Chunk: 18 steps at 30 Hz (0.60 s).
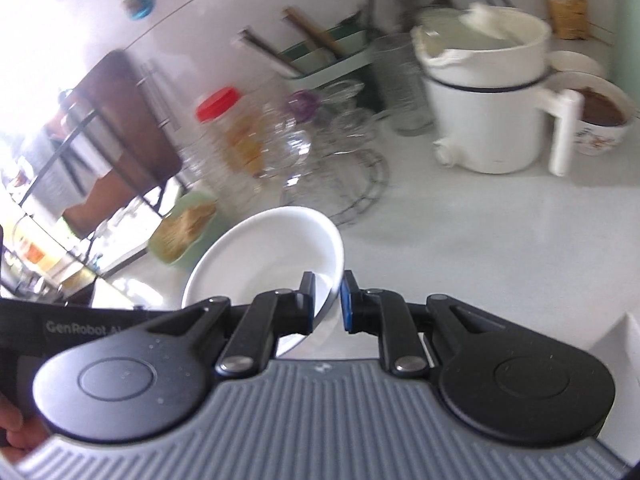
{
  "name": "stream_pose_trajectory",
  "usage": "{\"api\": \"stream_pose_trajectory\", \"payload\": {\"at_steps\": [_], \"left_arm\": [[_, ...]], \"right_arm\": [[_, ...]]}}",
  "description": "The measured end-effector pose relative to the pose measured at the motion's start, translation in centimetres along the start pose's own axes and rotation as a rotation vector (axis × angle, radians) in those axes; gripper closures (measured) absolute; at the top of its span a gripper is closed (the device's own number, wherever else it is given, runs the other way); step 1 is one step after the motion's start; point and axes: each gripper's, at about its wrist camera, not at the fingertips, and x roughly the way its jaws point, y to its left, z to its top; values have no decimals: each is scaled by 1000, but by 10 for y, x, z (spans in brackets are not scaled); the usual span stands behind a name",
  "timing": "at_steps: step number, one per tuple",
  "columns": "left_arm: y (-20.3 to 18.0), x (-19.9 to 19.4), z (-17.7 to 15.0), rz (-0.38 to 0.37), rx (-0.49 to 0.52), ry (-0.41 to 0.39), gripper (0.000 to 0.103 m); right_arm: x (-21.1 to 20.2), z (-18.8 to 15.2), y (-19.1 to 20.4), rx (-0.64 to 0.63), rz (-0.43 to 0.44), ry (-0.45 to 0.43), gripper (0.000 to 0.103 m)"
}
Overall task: Organize plates and bowls
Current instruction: 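Lift the white ceramic bowl with both grippers and carry it toward the plastic bowls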
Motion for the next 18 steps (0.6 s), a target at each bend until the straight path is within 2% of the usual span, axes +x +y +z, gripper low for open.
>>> {"api": "stream_pose_trajectory", "payload": {"at_steps": [10,18], "left_arm": [[52,-36,-13,65,-88,-52,78],[85,-31,-47,114,-186,-42,78]], "right_arm": [[23,1,54,-121,104,76,87],[44,-16,87,-241,123,170,87]]}}
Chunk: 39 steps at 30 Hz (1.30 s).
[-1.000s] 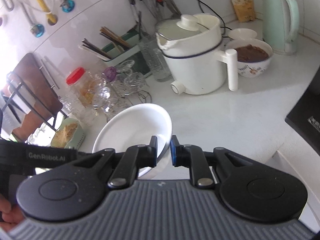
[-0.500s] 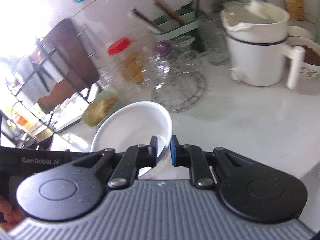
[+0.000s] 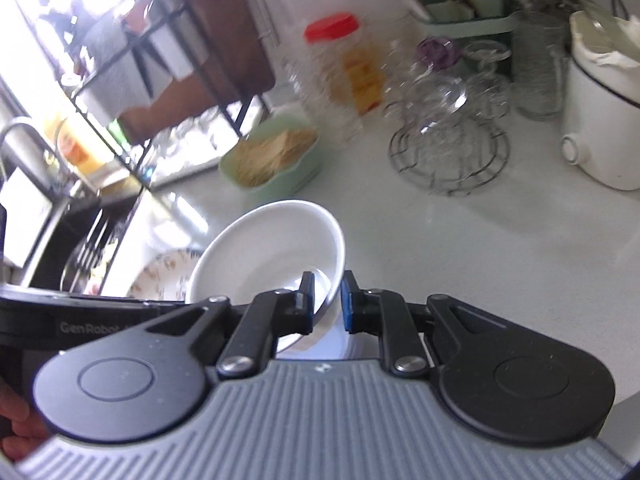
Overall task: Organize plates and bowls
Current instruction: 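Lift the white ceramic bowl with both grippers and carry it toward the plastic bowls, then lower the white bowl into the plastic bowls and open both grippers, then close both grippers on the rim of the nested bowls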
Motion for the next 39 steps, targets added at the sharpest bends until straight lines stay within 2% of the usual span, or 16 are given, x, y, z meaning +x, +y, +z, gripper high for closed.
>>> {"api": "stream_pose_trajectory", "payload": {"at_steps": [8,11,16,22,25,31,33,34,36,39], "left_arm": [[22,15,-15,40,-40,29,78],[26,20,-18,40,-49,43,78],[17,27,-21,104,-5,47,78],[15,34,-19,101,-6,61,78],[15,33,-20,103,-13,54,77],[23,32,-23,88,-64,43,68],[25,29,-23,91,-74,33,60],[26,27,-23,91,-80,28,58],[28,25,-23,83,-92,22,57],[31,27,-24,84,-100,27,57]], "right_arm": [[24,-14,14,-67,-20,70,86],[31,-21,18,-115,-54,76,86],[36,-30,22,-168,-74,72,84],[36,-32,15,-128,-70,71,84],[34,-30,9,-115,-68,67,77],[31,-27,6,-129,-37,63,77],[33,-24,3,-119,-48,63,77],[34,-23,2,-107,-51,59,77],[36,-20,-5,-63,-44,53,68],[45,-20,-18,22,1,81,69]]}}
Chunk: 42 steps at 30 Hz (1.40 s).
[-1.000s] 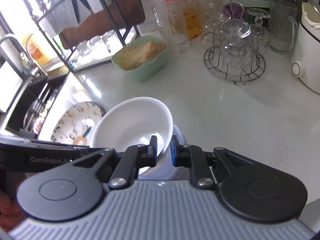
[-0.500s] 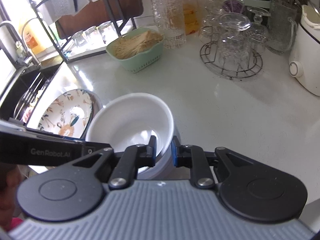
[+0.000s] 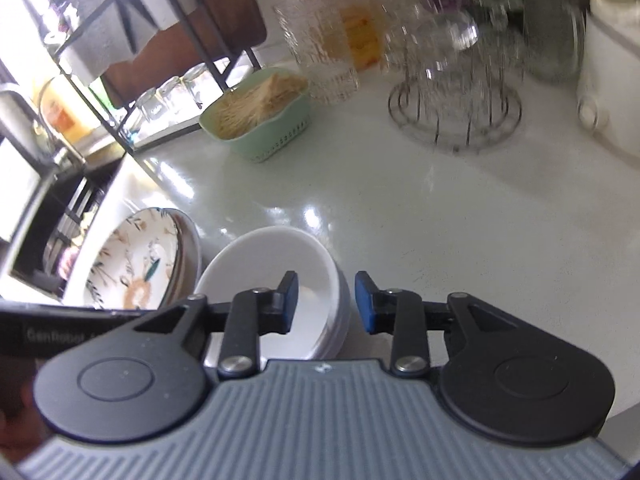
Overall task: Organize plates and bowls
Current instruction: 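Close both grippers on the rim of the nested bowls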
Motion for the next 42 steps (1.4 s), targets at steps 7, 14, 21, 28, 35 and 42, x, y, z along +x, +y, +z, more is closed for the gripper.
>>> {"api": "stream_pose_trajectory", "payload": {"at_steps": [7,14,21,28,35,42], "left_arm": [[-2,12,5,-24,14,40,57],[3,3,5,-67,2,60,57],[-1,0,10,-21,49,49,57],[-9,5,14,-51,43,41,57],[-33,18,14,-78,119,56,46],[-57,38,2,-46,250,68,46]], "right_arm": [[23,-9,-22,163,25,62,69],[30,-10,-23,220,39,98,76],[47,-11,-26,238,45,161,78],[33,-17,-28,236,-2,130,87],[18,-25,-34,228,-60,107,89],[3,-34,-44,247,-102,65,89]]}}
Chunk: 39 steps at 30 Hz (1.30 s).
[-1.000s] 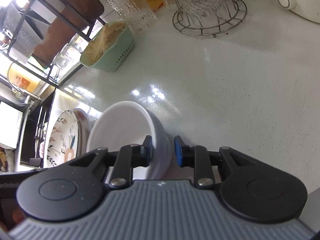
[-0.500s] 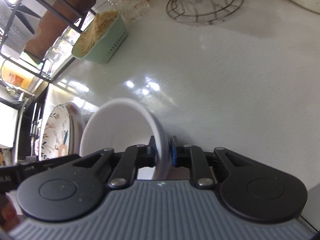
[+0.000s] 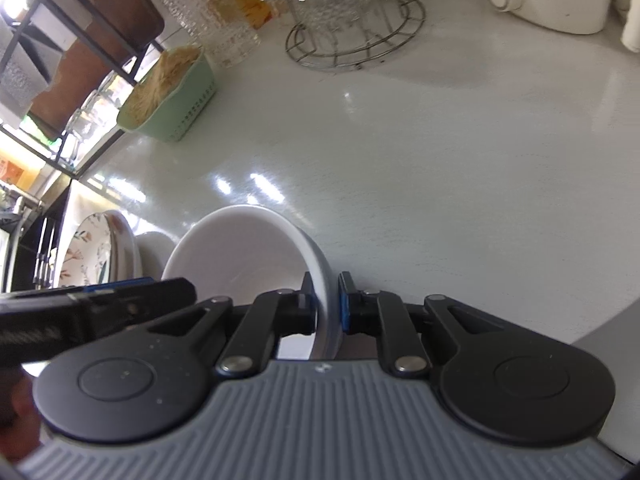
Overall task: Organize plates and bowls
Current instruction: 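Close both grippers on the rim of the nested bowls, then carry the nested bowls with both grippers over the rabbit-pattern plate stack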
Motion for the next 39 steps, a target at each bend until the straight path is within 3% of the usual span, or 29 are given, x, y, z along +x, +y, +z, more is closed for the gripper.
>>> {"api": "stream_pose_trajectory", "payload": {"at_steps": [9,15,17,23,31,39], "left_arm": [[-2,33,-5,-14,-48,82,49],[1,49,-6,-24,-96,109,63],[7,52,-7,-59,-139,107,68],[16,49,-7,-83,-184,101,73],[26,10,2,-138,-223,91,74],[13,-41,20,-107,-115,49,74]], "right_arm": [[-3,-3,-16,50,-1,-4,89],[0,-2,-20,58,10,0,89],[1,-3,-18,49,8,-1,89],[3,-3,-19,55,17,-2,88],[-24,-1,-8,101,45,-29,88],[-57,1,7,183,79,-42,88]]}}
